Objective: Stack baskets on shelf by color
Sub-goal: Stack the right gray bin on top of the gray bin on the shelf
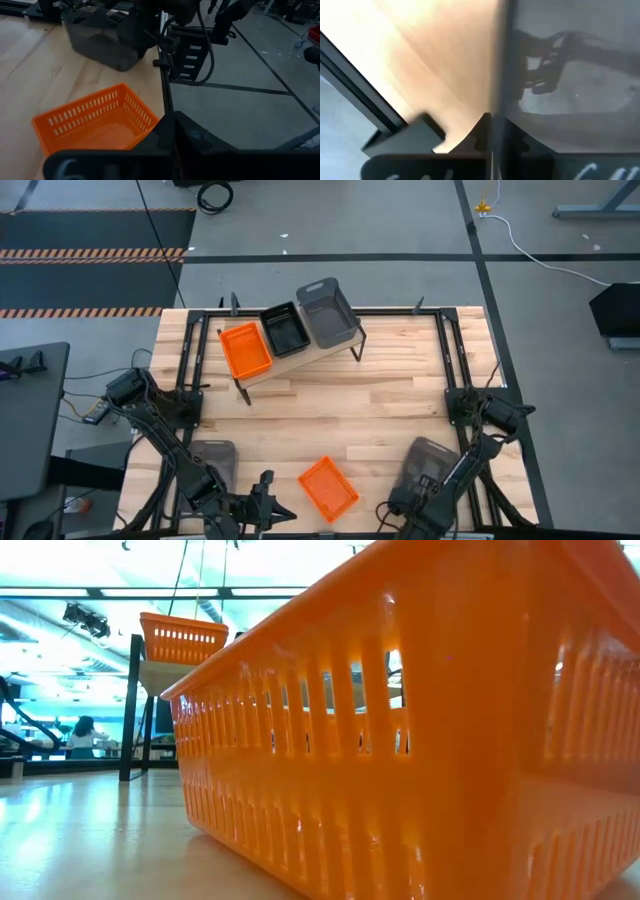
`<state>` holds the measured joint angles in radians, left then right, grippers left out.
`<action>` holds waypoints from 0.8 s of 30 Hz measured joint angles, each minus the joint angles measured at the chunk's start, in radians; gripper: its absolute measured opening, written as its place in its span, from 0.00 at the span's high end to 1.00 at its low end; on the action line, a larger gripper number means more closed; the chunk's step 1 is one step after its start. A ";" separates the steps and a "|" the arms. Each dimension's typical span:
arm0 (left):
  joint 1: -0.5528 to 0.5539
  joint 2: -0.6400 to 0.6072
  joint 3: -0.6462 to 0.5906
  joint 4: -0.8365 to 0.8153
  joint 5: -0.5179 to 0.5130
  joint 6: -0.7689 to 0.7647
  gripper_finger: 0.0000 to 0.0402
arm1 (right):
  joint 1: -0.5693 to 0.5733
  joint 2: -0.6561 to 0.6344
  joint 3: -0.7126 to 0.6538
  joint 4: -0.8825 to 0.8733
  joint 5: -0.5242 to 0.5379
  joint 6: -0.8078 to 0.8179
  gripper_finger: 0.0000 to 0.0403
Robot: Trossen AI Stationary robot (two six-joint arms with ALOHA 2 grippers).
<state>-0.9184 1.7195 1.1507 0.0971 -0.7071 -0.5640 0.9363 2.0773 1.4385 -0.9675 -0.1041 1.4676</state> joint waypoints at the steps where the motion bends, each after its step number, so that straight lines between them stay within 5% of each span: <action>1: 0.000 0.000 0.000 0.000 0.000 0.000 0.96 | -0.012 0.002 0.013 -0.009 -0.001 -0.027 0.98; 8: 0.000 0.000 0.000 -0.002 -0.004 -0.001 0.96 | -0.089 0.004 0.189 -0.249 0.022 -0.250 0.96; 15: -0.002 0.000 0.000 -0.004 -0.007 -0.004 0.96 | -0.139 0.001 0.455 -0.596 0.208 -0.512 0.97; 24: -0.002 0.018 0.000 0.004 -0.042 -0.033 0.94 | -0.268 -0.026 0.635 -0.603 0.449 -0.911 0.97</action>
<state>-0.9207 1.7377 1.1507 0.1013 -0.7491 -0.5970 0.6683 2.0510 2.0738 -1.5703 0.3453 0.5561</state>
